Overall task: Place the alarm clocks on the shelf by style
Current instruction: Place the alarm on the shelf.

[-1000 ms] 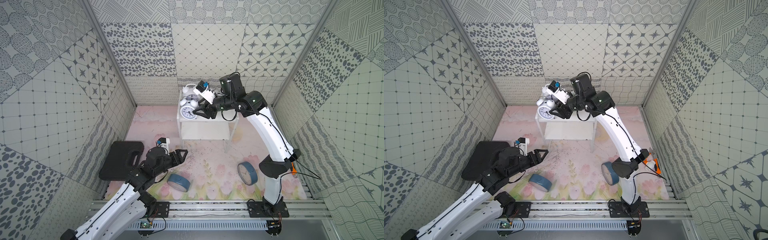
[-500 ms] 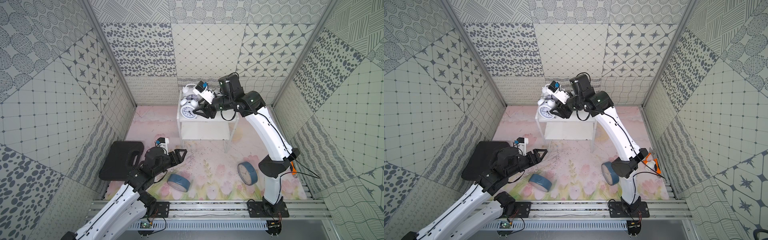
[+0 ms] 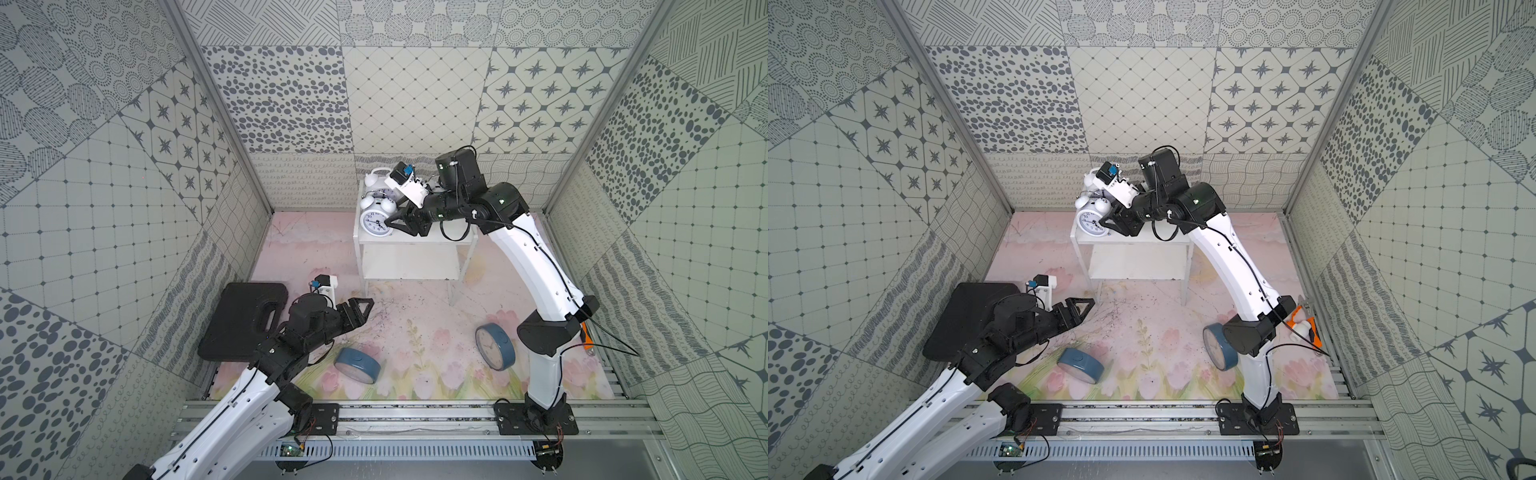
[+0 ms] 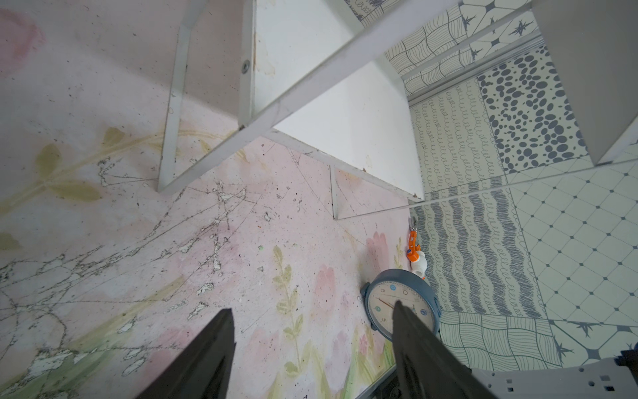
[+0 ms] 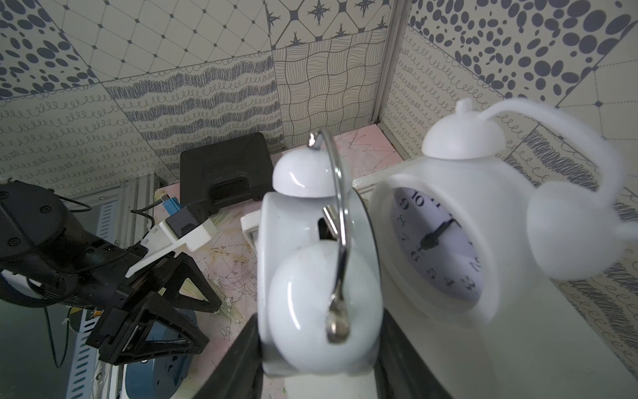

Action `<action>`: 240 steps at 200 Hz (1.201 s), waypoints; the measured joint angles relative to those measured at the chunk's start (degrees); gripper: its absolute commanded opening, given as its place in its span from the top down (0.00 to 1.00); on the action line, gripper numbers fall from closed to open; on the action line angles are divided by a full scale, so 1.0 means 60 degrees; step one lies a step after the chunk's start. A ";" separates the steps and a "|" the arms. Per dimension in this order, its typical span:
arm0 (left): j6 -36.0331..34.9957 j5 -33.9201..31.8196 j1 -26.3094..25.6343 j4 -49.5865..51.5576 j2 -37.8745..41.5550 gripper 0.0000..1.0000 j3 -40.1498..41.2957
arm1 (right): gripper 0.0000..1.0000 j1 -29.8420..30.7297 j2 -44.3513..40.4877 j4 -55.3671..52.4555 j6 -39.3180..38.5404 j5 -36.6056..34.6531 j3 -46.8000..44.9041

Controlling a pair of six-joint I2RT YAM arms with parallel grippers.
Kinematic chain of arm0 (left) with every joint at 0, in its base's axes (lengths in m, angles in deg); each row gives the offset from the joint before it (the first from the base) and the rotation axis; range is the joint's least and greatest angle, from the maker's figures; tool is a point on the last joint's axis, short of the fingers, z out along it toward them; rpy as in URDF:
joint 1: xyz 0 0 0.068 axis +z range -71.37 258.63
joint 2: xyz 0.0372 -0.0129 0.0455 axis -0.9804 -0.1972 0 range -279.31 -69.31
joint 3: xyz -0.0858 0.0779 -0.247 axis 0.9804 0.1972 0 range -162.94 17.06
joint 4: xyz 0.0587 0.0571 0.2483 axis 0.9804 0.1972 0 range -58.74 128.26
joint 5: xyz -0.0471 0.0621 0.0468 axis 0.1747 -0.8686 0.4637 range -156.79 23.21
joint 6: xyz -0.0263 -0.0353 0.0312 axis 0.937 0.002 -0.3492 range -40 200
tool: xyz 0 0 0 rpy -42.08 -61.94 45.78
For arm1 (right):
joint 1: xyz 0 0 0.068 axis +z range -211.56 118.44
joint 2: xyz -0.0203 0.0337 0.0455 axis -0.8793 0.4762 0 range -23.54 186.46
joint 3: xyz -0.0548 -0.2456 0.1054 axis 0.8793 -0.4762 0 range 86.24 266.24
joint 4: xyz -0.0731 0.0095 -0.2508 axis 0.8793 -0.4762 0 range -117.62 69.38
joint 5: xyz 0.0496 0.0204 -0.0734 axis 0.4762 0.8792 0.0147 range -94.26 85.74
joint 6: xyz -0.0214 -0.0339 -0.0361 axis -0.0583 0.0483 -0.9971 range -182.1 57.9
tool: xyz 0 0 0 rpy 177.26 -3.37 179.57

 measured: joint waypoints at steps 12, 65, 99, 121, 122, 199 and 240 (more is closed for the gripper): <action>-0.0004 0.0004 0.0015 0.0000 0.0000 0.26 0.0000 | 0.48 0.0000 0.0000 0.0080 -0.0004 -0.0029 -0.0044; -0.0004 0.0018 0.0036 -0.0004 0.0011 0.26 0.0000 | 0.34 0.0000 -0.0004 0.0229 -0.0102 -0.0244 -0.0306; -0.0004 0.0036 0.0091 -0.0004 0.0036 0.26 0.0000 | 0.26 0.0000 -0.0004 0.0291 -0.0127 -0.0382 -0.0667; -0.0004 0.0058 0.0102 -0.0004 0.0051 0.26 0.0000 | 0.22 0.0000 -0.0004 0.0350 -0.0087 -0.0448 -0.0747; -0.0004 0.0062 0.0102 -0.0004 0.0051 0.26 0.0000 | 0.22 0.0000 -0.0007 0.0353 -0.0095 -0.0452 -0.0747; 0.0000 0.0200 0.0135 -0.0011 0.0197 0.25 0.0113 | 0.21 -0.0051 -0.0532 0.0940 0.0193 -0.0878 -0.1381; 0.0004 0.0266 0.0142 -0.0011 0.0248 0.25 0.0135 | 0.21 -0.0124 -0.1100 0.1490 0.0368 -0.1290 -0.2116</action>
